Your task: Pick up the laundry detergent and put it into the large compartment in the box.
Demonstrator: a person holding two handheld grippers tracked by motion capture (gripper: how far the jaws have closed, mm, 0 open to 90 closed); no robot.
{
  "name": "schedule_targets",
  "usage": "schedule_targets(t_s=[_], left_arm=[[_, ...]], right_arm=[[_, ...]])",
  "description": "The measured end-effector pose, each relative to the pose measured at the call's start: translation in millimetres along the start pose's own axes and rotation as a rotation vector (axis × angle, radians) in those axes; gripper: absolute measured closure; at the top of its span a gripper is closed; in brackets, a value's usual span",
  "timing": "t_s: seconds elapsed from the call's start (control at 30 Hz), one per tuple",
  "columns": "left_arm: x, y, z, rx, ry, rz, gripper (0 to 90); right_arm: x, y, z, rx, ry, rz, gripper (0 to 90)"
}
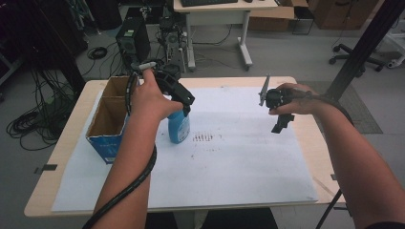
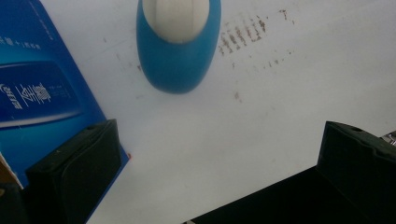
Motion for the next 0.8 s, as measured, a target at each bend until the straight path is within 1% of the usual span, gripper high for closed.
schedule_targets(t_s=[0.17,0.33,0.47,0.57,0.67,0.8], left_arm=[[-8.3,-3.0,0.8,-0.004,-0.011,-0.002,0.2],[-15.9,-8.5,2.4,-0.006,-0.011,0.001,0.2],[-20.6,-12.9,4.3,-0.006,-0.012,0.005,0.2],[-24.4,-16.0,5.8,-0.011,-0.01,0.005,0.2],[-28.0,-18.9,8.2,-0.029,-0.006,0.004,0.2],[-30.7,-20.7,10.6,-0.024,-0.004,0.004,0.2]], right_arm=[[0.4,-0.9,-0.4,0.002,-0.003,0.003,5.2],[-1.9,-1.0,0.2,0.003,0.008,-0.002,5.3],[-3.1,-1.0,-0.5,0.005,0.013,0.005,5.3],[-3.6,-1.2,-1.5,0.006,0.01,0.003,5.2],[-3.4,-2.2,-2.7,0.003,0.006,0.006,5.2],[-2.8,-4.9,-4.4,-0.002,-0.002,0.011,5.3]])
Point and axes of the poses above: each handheld gripper's, and its own axes: y roughly backward along the jaws, x roughly out of its underside, z roughly to its left, the point moved 8 cm from there along -y, roughly forward along the jaws, and after that the axes turned 15 degrees about -x, right-handed, at the moved point
